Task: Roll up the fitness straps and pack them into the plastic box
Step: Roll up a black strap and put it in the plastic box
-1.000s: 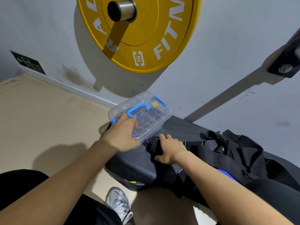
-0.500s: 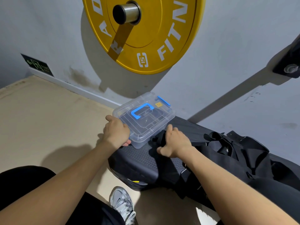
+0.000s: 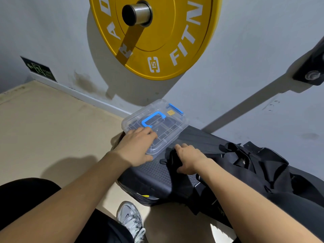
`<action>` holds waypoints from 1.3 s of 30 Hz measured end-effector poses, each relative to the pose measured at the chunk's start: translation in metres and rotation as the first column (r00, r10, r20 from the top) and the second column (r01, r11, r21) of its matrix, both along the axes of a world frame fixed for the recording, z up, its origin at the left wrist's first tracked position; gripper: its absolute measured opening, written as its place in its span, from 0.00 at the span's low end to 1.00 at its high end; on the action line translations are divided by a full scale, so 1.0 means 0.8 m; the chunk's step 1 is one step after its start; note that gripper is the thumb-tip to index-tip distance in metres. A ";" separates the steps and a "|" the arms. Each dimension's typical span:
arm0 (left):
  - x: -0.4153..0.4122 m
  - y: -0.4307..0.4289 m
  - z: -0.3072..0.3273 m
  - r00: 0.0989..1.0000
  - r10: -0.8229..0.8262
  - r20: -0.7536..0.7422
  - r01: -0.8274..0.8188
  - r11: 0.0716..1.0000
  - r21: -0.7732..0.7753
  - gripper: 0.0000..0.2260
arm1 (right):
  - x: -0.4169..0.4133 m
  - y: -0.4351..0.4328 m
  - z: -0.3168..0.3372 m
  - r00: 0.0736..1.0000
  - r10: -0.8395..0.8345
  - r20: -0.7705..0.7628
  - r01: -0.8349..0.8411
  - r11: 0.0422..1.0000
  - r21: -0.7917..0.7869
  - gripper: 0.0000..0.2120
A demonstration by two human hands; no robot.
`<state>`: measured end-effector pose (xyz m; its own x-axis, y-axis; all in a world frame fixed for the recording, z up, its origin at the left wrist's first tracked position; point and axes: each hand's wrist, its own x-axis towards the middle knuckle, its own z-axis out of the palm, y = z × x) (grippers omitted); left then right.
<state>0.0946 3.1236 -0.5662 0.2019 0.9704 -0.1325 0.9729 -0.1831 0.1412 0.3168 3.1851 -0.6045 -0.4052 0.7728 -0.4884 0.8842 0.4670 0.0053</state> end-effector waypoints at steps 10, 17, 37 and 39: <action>-0.004 0.002 0.034 0.999 -0.026 -0.031 0.029 0.994 0.108 0.16 | -0.022 0.019 0.066 0.831 -0.151 -0.536 0.380 0.857 0.347 0.19; -0.012 -0.008 0.032 0.998 -0.037 0.055 0.032 0.996 0.084 0.14 | -0.036 0.020 0.059 0.736 0.055 -0.675 0.198 0.936 0.292 0.15; -0.009 0.009 0.007 0.989 0.055 0.134 -0.036 0.990 -0.138 0.18 | -0.028 0.094 0.025 0.910 -0.307 -0.277 0.342 0.935 0.087 0.31; -0.010 0.010 0.011 0.989 0.051 0.140 -0.031 0.990 -0.138 0.18 | -0.029 0.097 0.025 0.881 -0.313 -0.355 0.347 0.937 0.036 0.29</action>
